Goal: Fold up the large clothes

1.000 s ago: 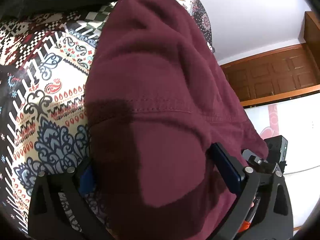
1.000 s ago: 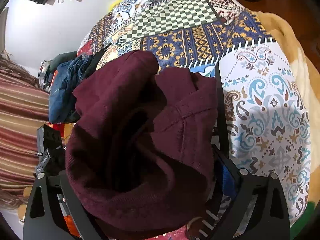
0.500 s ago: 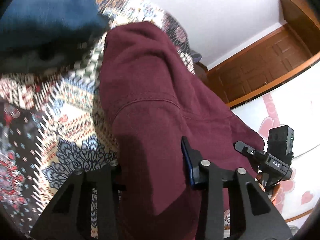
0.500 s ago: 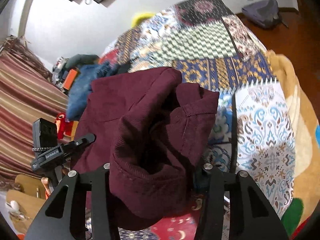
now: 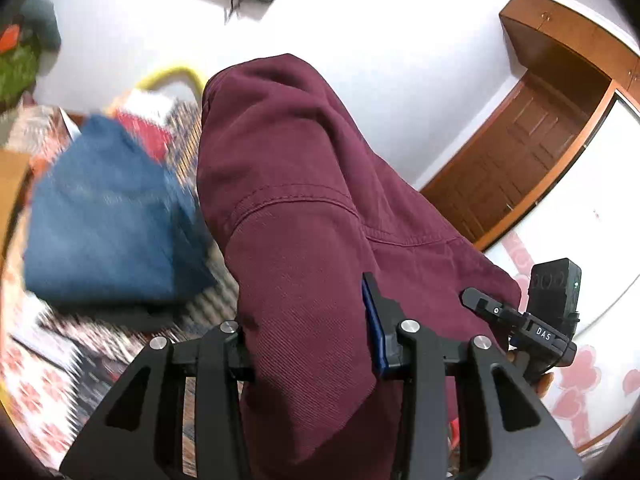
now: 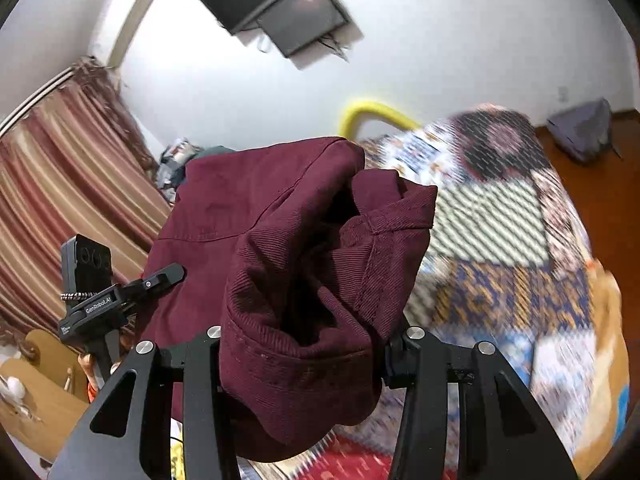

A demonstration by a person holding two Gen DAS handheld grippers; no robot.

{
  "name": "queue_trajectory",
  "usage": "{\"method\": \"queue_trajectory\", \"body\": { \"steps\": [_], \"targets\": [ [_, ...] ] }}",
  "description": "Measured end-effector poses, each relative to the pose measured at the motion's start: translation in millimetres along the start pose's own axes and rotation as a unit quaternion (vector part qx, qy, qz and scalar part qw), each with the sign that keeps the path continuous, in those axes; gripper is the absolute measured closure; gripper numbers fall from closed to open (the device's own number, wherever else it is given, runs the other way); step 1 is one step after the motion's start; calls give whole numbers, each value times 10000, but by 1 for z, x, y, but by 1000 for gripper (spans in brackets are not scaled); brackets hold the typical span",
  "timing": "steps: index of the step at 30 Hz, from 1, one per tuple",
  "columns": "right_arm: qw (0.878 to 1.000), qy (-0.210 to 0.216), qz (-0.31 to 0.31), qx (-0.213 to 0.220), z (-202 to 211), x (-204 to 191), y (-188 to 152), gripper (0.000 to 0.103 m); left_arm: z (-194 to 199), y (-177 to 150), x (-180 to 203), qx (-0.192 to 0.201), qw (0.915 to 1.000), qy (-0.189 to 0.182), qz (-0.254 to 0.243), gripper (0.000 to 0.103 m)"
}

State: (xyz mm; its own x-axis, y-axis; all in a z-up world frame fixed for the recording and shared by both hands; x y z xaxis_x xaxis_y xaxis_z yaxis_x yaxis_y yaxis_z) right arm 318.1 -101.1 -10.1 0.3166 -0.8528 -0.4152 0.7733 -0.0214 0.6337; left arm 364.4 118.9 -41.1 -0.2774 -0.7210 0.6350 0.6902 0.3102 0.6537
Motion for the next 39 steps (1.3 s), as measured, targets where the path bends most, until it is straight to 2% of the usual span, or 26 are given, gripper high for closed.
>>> {"method": "queue_trajectory", "body": {
  "steps": [5, 11, 18, 21, 23, 26, 28, 30, 32, 34, 39],
  "targets": [
    [9994, 298, 138, 89, -40, -44, 32, 61, 36, 50, -27, 295, 9993, 215, -66, 64],
    [9982, 552, 220, -59, -108, -86, 53, 61, 54, 98, -104, 432, 9976, 539, 41, 64],
    [9969, 662, 90, -420, -193, -93, 40, 61, 41, 98, -203, 266, 9961, 808, 222, 64],
    [9954, 534, -53, -795, -241, -82, 20, 61, 22, 81, -245, 22, 9944, 949, 468, 63],
    [9946, 454, -104, -924, -261, -71, 6, 60, 8, 69, -282, -64, 9905, 1172, 714, 57],
    [9941, 482, -136, -965, -271, -62, 5, 59, 3, 61, -296, -23, 9902, 1117, 838, 48],
    [9937, 467, -118, -1009, -268, -63, 8, 57, 4, 62, -294, 27, 9906, 1077, 843, 46],
    [9931, 369, -102, -1107, -262, -62, 7, 54, 6, 62, -288, -37, 9886, 1343, 680, 38],
    [9931, 188, -146, -1152, -251, -61, 5, 47, 11, 61, -277, -64, 9826, 1803, 431, 34],
    [9930, 0, -131, -1177, -245, -61, 1, 45, 17, 59, -266, -77, 9790, 2018, 269, 34],
    [9923, -256, 16, -1215, -208, -55, -4, 45, 33, 42, -243, -74, 9755, 2175, 307, 34]
  ]
}}
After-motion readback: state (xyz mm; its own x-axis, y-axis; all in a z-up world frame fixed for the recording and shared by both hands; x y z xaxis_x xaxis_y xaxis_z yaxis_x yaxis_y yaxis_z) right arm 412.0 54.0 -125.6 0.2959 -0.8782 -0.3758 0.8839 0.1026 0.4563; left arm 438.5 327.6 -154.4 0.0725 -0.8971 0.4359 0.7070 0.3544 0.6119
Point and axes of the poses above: each gripper's, at about its wrist camera, not at the fingertips, and z roughly against the way its jaws point, x to its right, y to its top, the point moved 7 cm from there along -z, roughly the way its jaws point, and after that the axes turned 12 degrees about -y, right-handed, at the moved point
